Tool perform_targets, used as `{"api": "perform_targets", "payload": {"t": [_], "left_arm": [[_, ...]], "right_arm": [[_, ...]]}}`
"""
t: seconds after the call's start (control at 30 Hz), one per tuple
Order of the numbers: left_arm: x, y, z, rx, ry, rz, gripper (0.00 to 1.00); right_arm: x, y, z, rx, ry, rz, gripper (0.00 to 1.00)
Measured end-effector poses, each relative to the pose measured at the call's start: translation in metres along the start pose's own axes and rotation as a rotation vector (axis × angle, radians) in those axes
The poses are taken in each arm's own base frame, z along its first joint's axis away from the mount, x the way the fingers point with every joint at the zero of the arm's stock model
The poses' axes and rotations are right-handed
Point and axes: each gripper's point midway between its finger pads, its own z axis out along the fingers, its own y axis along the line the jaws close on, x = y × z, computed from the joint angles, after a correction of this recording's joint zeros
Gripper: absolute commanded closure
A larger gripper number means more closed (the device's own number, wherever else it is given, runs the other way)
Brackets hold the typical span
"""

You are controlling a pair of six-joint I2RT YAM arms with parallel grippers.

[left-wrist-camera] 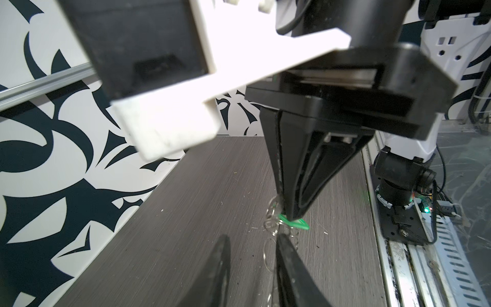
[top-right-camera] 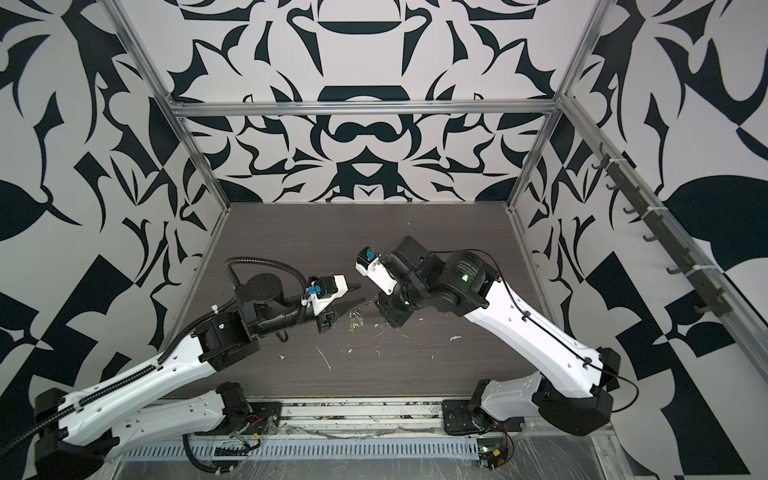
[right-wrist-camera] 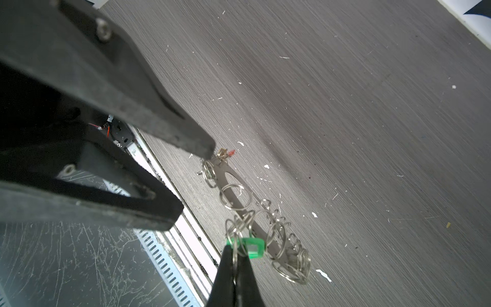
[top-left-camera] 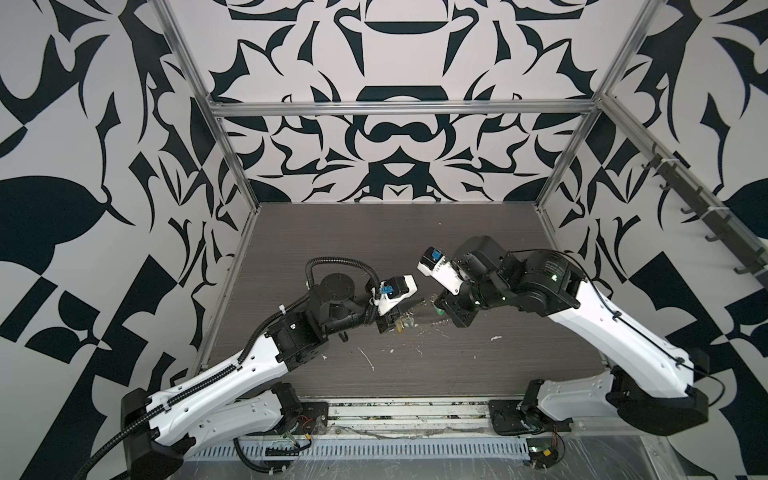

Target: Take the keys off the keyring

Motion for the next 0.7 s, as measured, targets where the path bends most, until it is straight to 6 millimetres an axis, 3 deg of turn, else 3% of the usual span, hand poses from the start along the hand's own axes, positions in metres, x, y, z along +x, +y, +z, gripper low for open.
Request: {"api": "perform_targets", "payload": {"t": [0.7], "left_arm": [[0.022,0.002,-0.003,-0.037,0.051,0.0,0.63]], "right_arm": [[-0.002,-0.002,0.007,0.012,0.012,0.0,1.0]]}}
